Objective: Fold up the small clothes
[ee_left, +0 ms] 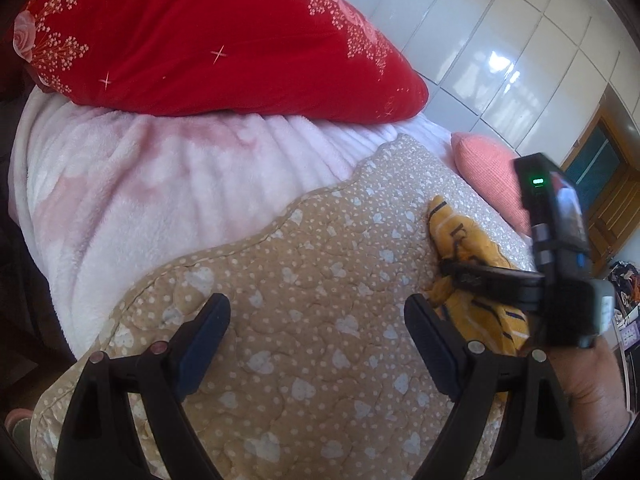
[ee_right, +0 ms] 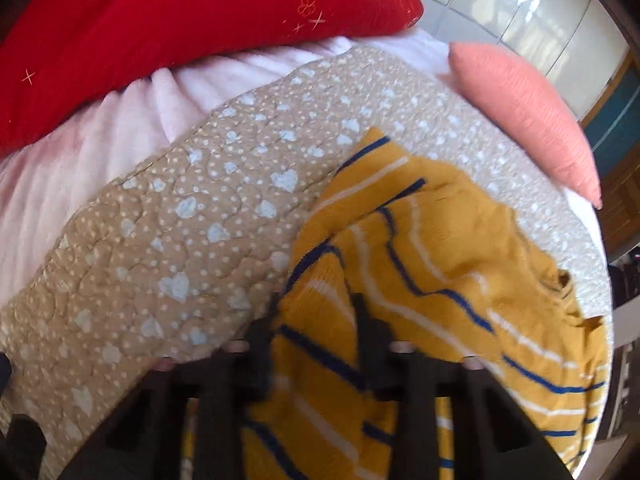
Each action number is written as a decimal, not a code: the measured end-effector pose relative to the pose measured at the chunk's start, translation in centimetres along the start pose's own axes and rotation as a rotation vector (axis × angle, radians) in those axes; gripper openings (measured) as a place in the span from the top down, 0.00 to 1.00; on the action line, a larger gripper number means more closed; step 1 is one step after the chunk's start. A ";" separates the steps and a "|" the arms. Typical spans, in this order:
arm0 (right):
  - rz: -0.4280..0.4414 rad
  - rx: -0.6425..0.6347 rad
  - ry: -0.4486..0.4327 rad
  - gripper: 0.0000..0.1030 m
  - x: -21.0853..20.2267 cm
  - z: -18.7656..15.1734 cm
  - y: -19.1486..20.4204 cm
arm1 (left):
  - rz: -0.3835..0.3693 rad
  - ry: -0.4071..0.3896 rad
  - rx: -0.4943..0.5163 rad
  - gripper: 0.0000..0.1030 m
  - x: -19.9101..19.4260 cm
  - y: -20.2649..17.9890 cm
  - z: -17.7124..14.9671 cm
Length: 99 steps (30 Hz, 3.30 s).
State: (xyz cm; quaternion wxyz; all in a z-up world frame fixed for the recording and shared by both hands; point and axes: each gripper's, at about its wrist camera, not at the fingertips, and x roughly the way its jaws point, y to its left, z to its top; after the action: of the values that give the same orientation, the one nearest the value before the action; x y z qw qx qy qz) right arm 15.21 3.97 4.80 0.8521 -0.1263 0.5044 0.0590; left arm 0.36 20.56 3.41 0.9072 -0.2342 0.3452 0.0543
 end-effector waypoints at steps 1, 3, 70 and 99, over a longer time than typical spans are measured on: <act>0.021 0.037 -0.020 0.81 -0.9 -0.1 -1.4 | -0.002 -0.008 0.006 0.15 -0.2 -0.2 -0.1; 0.042 0.127 -0.075 0.82 -3.4 -0.9 -5.4 | -0.008 -0.025 0.023 0.15 -0.6 -0.8 -0.3; 0.552 0.806 -0.376 0.50 -6.0 -18.6 -36.8 | -0.435 0.456 0.521 0.34 9.9 -32.3 -2.5; 0.182 0.627 -0.384 0.17 -18.0 -28.5 -22.5 | -0.206 0.096 0.388 0.09 -8.1 -17.4 -7.8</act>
State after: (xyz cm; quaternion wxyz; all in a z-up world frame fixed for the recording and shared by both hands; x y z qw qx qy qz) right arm -12.46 -25.00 10.97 0.9197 0.1994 0.3382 -0.0001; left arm -5.92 2.11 10.38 0.9186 -0.0916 0.3662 -0.1172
